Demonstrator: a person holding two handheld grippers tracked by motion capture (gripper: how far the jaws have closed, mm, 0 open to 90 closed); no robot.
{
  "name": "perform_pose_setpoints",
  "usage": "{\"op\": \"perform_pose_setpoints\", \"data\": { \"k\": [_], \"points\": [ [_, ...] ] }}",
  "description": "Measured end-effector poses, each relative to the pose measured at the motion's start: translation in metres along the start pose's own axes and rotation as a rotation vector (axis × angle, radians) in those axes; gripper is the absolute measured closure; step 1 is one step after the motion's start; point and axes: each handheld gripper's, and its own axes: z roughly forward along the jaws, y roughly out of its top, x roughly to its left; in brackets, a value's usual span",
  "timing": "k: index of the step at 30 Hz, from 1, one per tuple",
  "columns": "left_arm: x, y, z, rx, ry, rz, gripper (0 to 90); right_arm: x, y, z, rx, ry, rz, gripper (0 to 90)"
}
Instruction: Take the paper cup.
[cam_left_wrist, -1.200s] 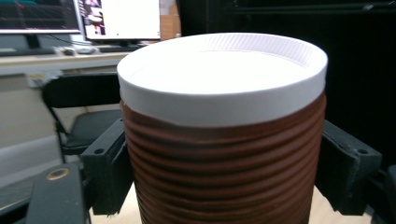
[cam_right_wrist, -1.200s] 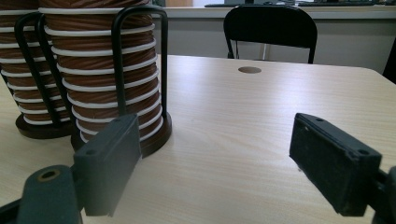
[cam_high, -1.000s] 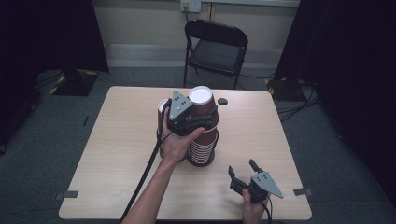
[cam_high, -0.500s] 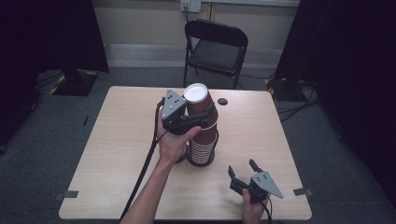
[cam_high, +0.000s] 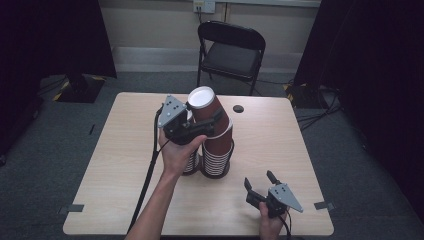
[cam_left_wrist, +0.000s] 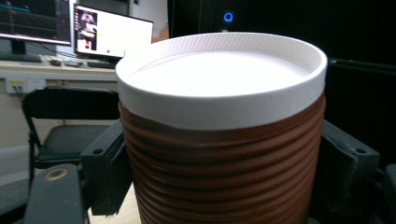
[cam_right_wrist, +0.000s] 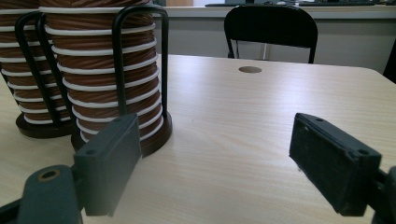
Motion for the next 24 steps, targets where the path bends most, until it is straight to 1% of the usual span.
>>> {"op": "perform_pose_setpoints", "data": {
  "k": [3,4,6,8,9,10,11,12,14,16,18,19,20,24],
  "points": [
    [0.002,0.001,-0.006,-0.007,-0.001,0.000,18.5,0.000,0.000,0.000,0.001,0.002,-0.003,15.8],
    [0.002,0.001,-0.010,-0.007,-0.009,-0.004,18.5,0.000,0.000,0.000,0.001,0.001,-0.002,15.8],
    [0.003,0.001,-0.012,-0.006,-0.013,-0.005,18.5,0.000,0.000,0.000,0.000,-0.001,-0.002,15.8],
    [0.003,0.000,-0.019,-0.009,-0.003,-0.003,18.5,0.000,0.000,0.000,0.001,0.001,-0.001,15.8],
    [0.003,0.000,-0.019,-0.009,-0.003,-0.003,18.5,0.000,0.000,0.000,0.001,0.001,-0.001,15.8],
    [0.003,-0.001,-0.024,-0.016,-0.004,-0.010,18.5,0.000,0.000,0.000,0.001,0.000,-0.004,15.8],
    [0.003,-0.001,-0.024,-0.016,-0.004,-0.010,18.5,0.000,0.000,0.000,0.001,0.000,-0.004,15.8],
    [0.003,-0.001,-0.028,-0.022,-0.004,-0.014,18.5,0.000,0.000,0.000,0.001,0.000,-0.004,15.8],
    [0.002,-0.001,-0.033,-0.022,-0.005,-0.028,18.5,0.000,0.000,0.000,0.003,0.000,-0.005,15.8],
    [0.001,-0.002,-0.038,-0.021,0.006,-0.024,18.5,0.001,0.000,0.000,0.002,-0.002,-0.003,15.8],
    [-0.001,-0.003,-0.041,-0.021,0.003,-0.026,18.5,0.001,0.000,0.000,0.002,-0.003,-0.003,15.8],
    [-0.001,-0.004,-0.042,-0.014,-0.001,-0.018,18.5,0.000,0.000,0.000,-0.001,-0.004,-0.005,15.8],
    [-0.004,-0.007,-0.046,-0.011,0.007,-0.013,18.5,0.000,0.000,0.000,0.001,-0.002,-0.003,15.8],
    [-0.005,-0.010,-0.051,-0.010,0.005,-0.016,18.5,0.000,0.000,0.000,0.002,-0.001,-0.005,15.8]
  ]
}}
